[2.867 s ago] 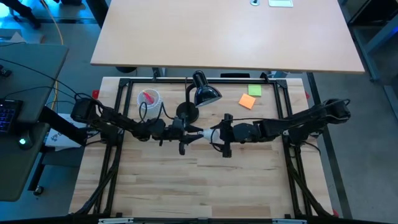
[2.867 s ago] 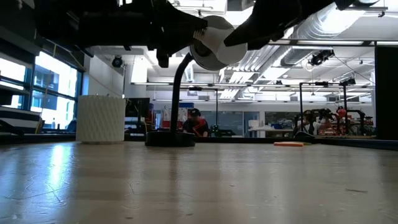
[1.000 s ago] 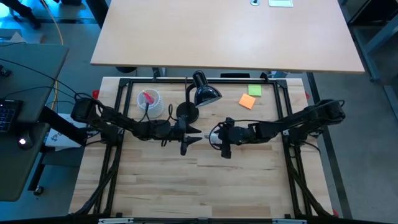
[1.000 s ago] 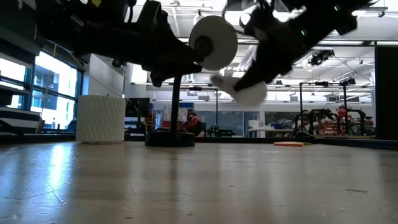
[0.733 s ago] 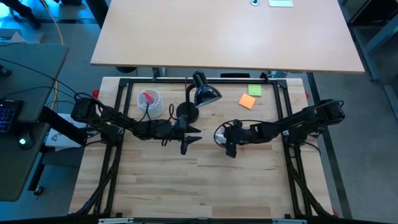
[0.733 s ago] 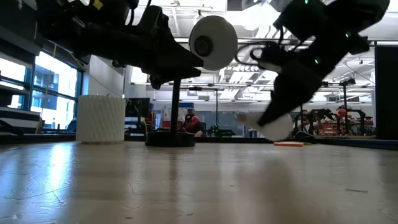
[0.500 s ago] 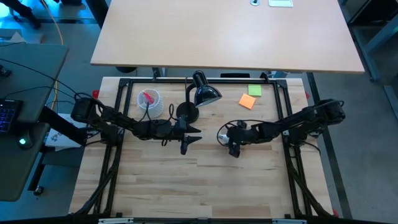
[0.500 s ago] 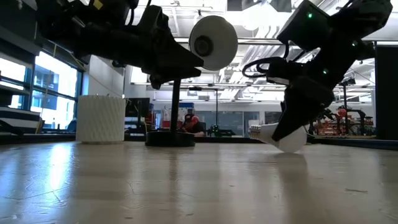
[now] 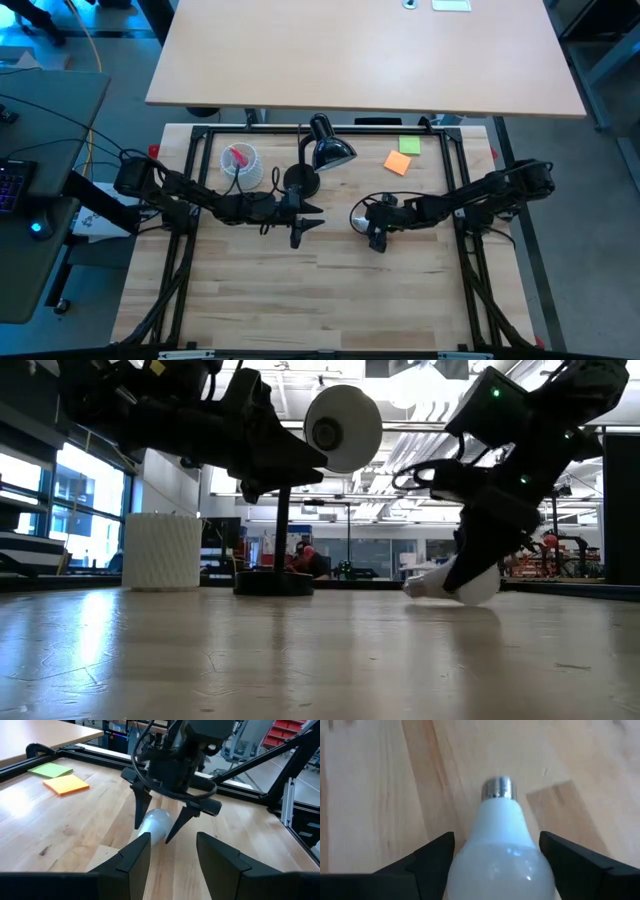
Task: Screw lightbulb
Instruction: Prepare the light bulb, then prepare the desk lamp
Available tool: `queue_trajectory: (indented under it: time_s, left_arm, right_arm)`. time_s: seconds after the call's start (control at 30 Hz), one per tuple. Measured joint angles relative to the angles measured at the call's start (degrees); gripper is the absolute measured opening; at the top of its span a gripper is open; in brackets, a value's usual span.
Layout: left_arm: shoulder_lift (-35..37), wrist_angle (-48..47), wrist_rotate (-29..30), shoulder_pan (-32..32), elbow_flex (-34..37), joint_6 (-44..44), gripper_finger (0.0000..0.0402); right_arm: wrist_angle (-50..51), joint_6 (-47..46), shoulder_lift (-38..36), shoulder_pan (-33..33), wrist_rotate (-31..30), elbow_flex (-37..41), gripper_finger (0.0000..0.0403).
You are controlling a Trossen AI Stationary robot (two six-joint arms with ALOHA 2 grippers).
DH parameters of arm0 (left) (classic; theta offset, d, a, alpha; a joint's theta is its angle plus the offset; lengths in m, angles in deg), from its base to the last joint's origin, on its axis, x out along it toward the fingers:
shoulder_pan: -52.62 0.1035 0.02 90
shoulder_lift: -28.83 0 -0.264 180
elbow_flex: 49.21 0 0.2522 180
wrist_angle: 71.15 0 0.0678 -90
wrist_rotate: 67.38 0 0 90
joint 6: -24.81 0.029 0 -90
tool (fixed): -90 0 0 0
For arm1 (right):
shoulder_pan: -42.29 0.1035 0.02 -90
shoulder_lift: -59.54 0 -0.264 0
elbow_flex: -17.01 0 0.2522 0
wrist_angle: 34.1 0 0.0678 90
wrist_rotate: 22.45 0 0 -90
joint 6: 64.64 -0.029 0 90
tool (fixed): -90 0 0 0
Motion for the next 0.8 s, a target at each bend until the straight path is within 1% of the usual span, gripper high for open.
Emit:
queue_trajectory:
  time_s: [0.2,0.3,0.4,0.57,0.7,0.8]
  left_arm:
    - [0.0,0.1,0.0,-0.1,0.0,-0.1,0.0156]
    - [0.6,0.3,0.0,-0.5,0.0,-0.5,0.0156]
    - [2.4,0.5,0.0,-1.0,0.0,-0.5,0.0156]
    - [7.2,-1.5,0.7,-1.3,0.0,1.2,0.0156]
    - [13.8,-8.4,5.3,-1.2,0.0,1.6,0.0156]
    - [20.0,-16.0,12.0,-1.1,0.0,2.6,0.0154]
  right_arm:
    - [-0.4,0.2,-0.1,0.0,-0.1,-0.1,0.0306]
    - [-0.5,0.0,-1.4,0.0,-0.3,-0.1,0.0306]
    - [-0.5,0.1,-3.9,0.0,-1.1,-0.1,0.0307]
    - [0.0,1.4,-10.5,0.0,-3.8,-0.1,0.0307]
    - [-0.3,2.8,-16.0,0.0,-5.3,-0.1,0.0307]
    - [-0.9,4.1,-19.5,0.0,-5.7,-0.1,0.0307]
